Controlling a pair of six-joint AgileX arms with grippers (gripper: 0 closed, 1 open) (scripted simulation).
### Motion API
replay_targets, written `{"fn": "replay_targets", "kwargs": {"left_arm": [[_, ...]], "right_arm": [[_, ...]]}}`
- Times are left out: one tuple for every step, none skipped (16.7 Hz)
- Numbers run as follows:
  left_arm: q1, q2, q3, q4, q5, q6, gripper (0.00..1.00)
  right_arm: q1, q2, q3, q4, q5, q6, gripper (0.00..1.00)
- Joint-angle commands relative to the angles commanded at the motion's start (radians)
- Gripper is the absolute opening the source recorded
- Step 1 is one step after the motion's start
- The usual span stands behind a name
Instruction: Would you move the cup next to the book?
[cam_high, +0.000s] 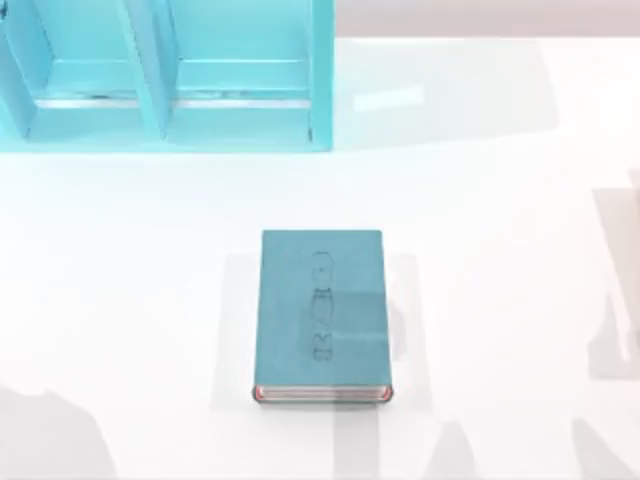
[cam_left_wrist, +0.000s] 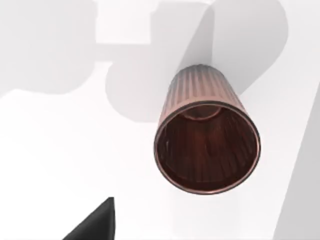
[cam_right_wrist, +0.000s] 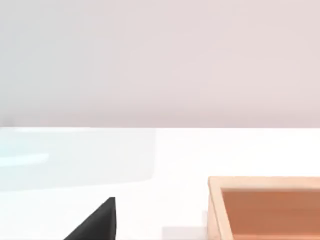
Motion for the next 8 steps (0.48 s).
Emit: {"fn": "replay_targets", "kwargs": {"left_arm": [[0.021, 0.024, 0.027, -0.026, -0.002, 0.053, 1.00], [0.039, 0.043, 0.051, -0.046, -0.003, 0.096, 1.00], [0.052, 0.058, 0.070, -0.062, -0.004, 0.129, 1.00], [0.062, 0.068, 0.084, -0.073, -0.005, 0.152, 1.00], [0.068, 0.074, 0.092, -0.079, -0.005, 0.165, 1.00], [0.069, 0.076, 0.094, -0.081, -0.005, 0.169, 1.00], [0.069, 0.076, 0.094, -0.081, -0.005, 0.169, 1.00], [0.069, 0.076, 0.094, -0.081, -0.005, 0.169, 1.00]], "right_arm": [[0.000, 0.000, 0.000, 0.000, 0.000, 0.000, 1.00], [0.000, 0.000, 0.000, 0.000, 0.000, 0.000, 1.00], [0.000, 0.000, 0.000, 0.000, 0.000, 0.000, 1.00], [0.000, 0.000, 0.000, 0.000, 0.000, 0.000, 1.00], [0.000, 0.000, 0.000, 0.000, 0.000, 0.000, 1.00], [0.000, 0.000, 0.000, 0.000, 0.000, 0.000, 1.00], [0.000, 0.000, 0.000, 0.000, 0.000, 0.000, 1.00], [0.000, 0.000, 0.000, 0.000, 0.000, 0.000, 1.00]]}}
